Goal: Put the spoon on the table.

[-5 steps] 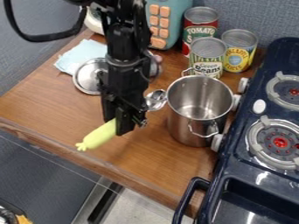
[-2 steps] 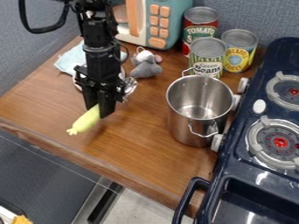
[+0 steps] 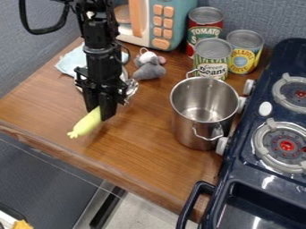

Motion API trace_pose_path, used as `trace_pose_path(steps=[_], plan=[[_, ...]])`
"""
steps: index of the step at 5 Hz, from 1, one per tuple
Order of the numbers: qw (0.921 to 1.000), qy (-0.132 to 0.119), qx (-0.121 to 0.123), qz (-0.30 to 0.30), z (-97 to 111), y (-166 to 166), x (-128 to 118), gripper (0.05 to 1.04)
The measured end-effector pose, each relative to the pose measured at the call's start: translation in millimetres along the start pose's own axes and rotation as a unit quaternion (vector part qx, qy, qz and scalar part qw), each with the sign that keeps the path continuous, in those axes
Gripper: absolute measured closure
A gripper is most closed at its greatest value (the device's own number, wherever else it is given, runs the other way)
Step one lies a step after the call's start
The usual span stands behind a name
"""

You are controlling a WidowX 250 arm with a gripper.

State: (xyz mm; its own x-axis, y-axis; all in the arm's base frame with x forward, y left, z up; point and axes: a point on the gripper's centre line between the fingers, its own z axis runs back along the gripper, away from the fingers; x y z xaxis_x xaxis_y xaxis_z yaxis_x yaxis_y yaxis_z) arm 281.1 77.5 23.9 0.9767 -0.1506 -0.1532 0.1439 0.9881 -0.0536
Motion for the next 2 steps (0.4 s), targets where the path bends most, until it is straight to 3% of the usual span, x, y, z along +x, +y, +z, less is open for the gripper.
trace_pose_path(steps=[1,2], plan=[[0.9999,0.007,0.012,-0.002,-0.2,0.2,-0.7,0.641],[0.9997,0.012,0.021,-0.01,0.3,-0.9,-0.7,0.329]])
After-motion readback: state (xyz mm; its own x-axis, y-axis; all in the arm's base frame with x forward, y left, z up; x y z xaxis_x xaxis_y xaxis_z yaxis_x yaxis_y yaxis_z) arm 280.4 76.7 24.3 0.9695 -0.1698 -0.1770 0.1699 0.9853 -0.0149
